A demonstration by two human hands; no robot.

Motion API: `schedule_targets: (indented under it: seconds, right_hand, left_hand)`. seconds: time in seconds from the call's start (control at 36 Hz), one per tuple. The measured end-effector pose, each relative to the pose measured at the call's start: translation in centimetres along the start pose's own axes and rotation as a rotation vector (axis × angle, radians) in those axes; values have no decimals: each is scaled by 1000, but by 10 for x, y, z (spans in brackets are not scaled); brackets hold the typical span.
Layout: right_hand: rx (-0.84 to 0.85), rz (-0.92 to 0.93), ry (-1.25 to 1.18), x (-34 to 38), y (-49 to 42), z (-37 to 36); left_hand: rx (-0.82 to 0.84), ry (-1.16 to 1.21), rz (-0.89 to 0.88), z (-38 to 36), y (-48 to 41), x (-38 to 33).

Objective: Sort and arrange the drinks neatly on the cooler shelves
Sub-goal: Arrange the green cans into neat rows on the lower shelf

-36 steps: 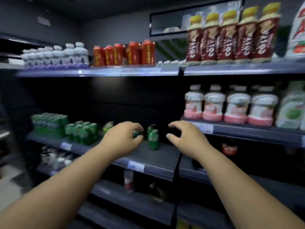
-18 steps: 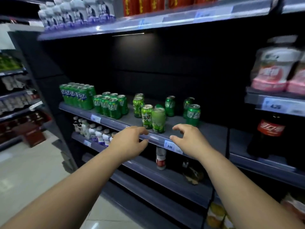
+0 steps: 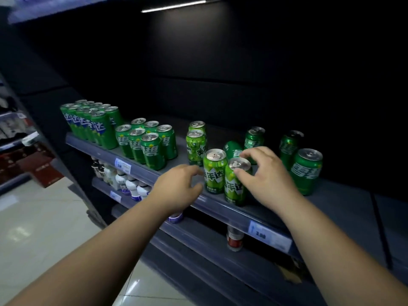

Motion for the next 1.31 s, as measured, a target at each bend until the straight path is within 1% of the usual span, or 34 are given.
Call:
schedule_targets:
  seconds: [0.08, 0.14, 0.17, 0.22, 0.25, 0.31, 0.39, 0.53, 0.64, 0.72, 0.83, 1.0, 1.14, 1.31]
  right_hand:
    - [64, -30, 55, 0, -9, -5]
    - [129, -66, 116, -2, -12, -9]
    - [154, -88, 146, -3, -13, -12]
    - [167, -150, 158, -4, -12, -17]
    - [154, -185, 139, -5, -11, -19]
    - [104, -238, 96, -6, -7, -23]
    - [30, -309, 57, -4, -2, -25]
    - [-108, -421, 36, -10, 17, -14]
    - [-202, -504, -19, -18, 44, 9]
    - [-264, -538, -5, -29, 66, 27]
    - [-297, -552, 56, -43, 92, 51]
    - [-291, -600, 124, -67, 121, 84]
    - [-227, -591, 144, -84, 126, 107]
    - [-89, -483, 204, -94, 116, 113]
  left_hand:
    - [-18, 73, -49, -2, -26, 10]
    - [-27, 169, -95, -3, -45, 14]
    - [-21, 232, -139, -4, -53, 14]
    - [44, 352, -242, -8, -68, 14]
    - [87, 384, -298, -10, -75, 13]
    - [158, 377, -410, -15, -89, 14]
    - [204, 336, -530, -21, -108, 16]
    - [249, 430, -614, -27, -121, 0]
    - [294, 471, -663, -42, -118, -32]
    - [315, 486, -710, -53, -109, -62]
    - [323, 505, -723, -64, -95, -100]
    - [354, 504, -703, -75, -77, -143]
    - [323, 501, -655, -78, -62, -166]
    - [278, 464, -626, -78, -52, -173]
Point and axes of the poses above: each hand's wrist, its own y-axis away from the middle knuckle, its own z-axis out of the back of the hand, x = y × z, the point moved 2 cm from there along -y, towards the middle knuckle
